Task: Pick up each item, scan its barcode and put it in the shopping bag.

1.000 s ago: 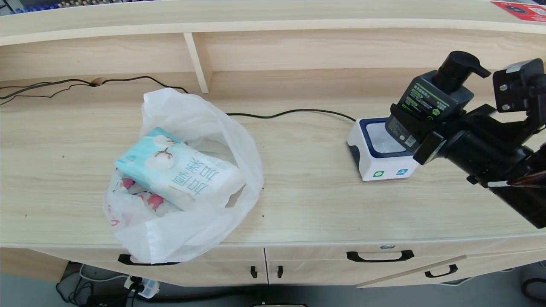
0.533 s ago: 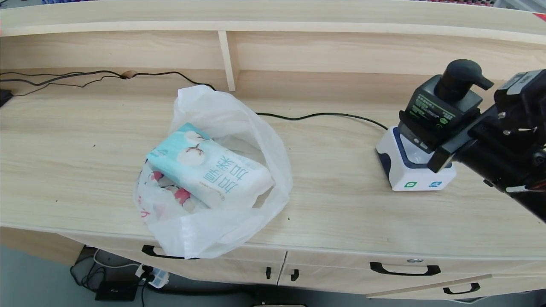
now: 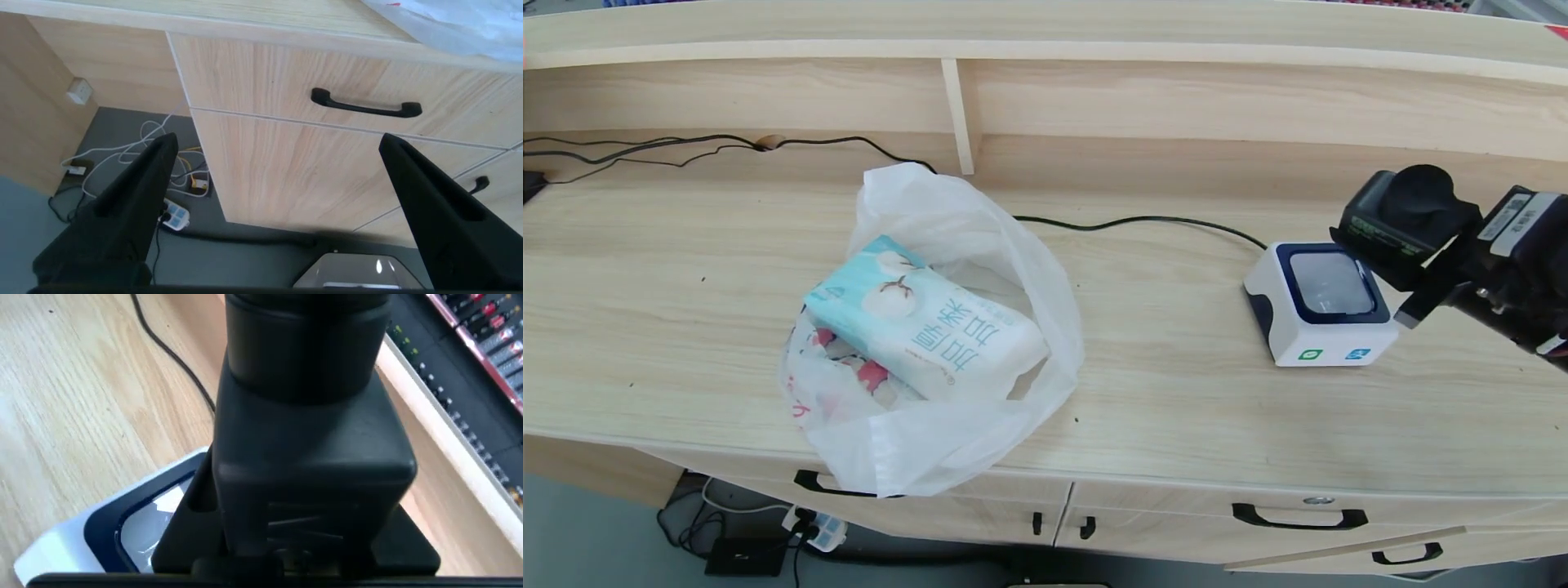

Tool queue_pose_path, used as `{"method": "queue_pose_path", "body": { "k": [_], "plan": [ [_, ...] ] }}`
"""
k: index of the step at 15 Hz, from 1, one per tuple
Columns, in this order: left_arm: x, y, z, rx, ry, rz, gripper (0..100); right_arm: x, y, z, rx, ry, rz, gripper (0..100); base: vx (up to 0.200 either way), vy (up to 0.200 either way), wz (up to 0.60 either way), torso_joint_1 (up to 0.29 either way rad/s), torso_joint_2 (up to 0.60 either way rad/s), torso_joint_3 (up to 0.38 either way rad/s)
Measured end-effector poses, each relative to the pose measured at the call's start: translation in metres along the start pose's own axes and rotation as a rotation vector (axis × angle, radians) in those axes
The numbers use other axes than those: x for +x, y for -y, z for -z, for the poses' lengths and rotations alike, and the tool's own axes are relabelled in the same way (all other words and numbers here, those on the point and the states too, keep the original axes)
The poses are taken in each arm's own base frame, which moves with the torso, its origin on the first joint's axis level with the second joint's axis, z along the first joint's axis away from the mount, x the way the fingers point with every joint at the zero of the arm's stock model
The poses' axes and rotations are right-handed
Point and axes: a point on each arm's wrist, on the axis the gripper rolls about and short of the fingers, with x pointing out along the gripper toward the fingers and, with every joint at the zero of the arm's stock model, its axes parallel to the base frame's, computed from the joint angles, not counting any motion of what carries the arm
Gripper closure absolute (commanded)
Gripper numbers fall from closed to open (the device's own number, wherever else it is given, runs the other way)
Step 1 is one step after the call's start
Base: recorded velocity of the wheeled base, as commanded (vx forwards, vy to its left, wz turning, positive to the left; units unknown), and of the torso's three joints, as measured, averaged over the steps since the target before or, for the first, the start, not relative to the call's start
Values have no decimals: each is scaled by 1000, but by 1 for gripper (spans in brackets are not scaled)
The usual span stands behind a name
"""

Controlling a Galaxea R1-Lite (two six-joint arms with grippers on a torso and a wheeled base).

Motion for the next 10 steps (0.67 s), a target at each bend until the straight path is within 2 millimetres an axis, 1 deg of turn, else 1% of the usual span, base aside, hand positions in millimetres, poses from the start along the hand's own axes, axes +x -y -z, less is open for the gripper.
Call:
{"method": "queue_pose_path", "body": {
  "k": [2, 4, 6, 10],
  "plan": [
    [0, 0, 0, 0, 2, 1, 0, 4, 4, 5, -58, 40, -2, 100, 0, 0, 0, 0, 0, 0],
    [0, 0, 0, 0, 3, 0, 0, 9, 5, 13, -82, 41, -6, 100, 0, 0, 0, 0, 0, 0],
    [0, 0, 0, 1, 3, 0, 0, 13, 4, 17, -89, 73, -23, 100, 0, 0, 0, 0, 0, 0],
    [0, 0, 0, 1, 3, 1, 0, 13, 3, 25, -78, 65, -36, 100, 0, 0, 0, 0, 0, 0]
  ]
}}
